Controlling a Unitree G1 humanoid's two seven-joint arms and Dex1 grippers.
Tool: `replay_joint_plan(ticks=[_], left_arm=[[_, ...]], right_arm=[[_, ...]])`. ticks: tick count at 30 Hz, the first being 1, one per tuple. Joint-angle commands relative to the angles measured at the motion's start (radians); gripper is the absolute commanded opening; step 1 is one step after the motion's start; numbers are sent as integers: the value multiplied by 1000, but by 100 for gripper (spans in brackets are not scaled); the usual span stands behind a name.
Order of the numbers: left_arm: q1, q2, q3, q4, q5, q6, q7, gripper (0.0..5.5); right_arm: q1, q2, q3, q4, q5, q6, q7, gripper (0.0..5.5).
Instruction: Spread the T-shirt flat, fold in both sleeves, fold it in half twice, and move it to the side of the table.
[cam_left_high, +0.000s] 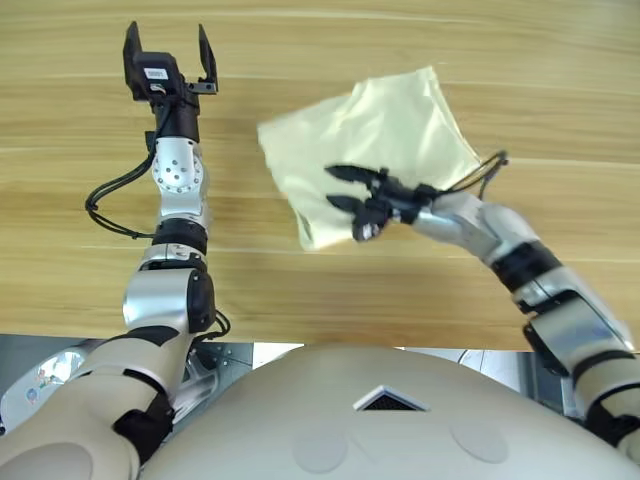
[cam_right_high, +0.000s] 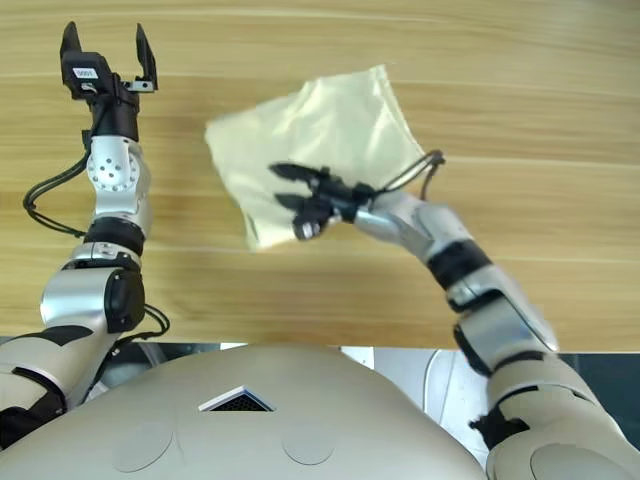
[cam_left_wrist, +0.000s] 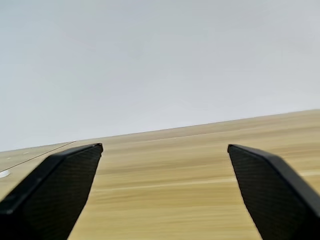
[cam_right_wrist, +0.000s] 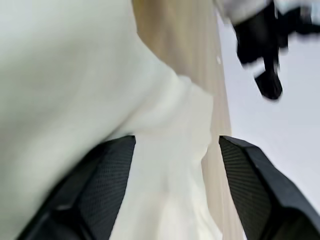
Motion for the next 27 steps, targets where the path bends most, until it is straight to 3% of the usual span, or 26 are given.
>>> replay_joint_plan(ticks=[1,4,6,9,13,16,23,27], left_arm=[[-35,-10,-20,18,22,20,-22,464],[-50,-21,-41,36,39,27,-36,464],[-57,-23,-48,44,46,30,-44,464],[-53,-14,-72,41,76,23,-52,464],[17,33,-147,-37,135,-35,-148,464],[69,51,-193,-122,134,-12,-256,464],[291,154,-364,-460,286,62,-431,464],[318,250,-416,-521,480,67,-380,464]], right_arm=[[246,-253,-96,-228,53,1,105,311],[422,-377,-263,-301,143,45,75,311],[487,-384,-359,-308,151,83,34,311],[534,-305,-487,-341,229,84,-67,311],[574,-185,-616,-403,698,4,-117,311],[518,-111,-672,-296,883,87,-79,311],[319,81,-693,64,666,305,-221,311],[260,140,-661,179,538,290,-269,311]])
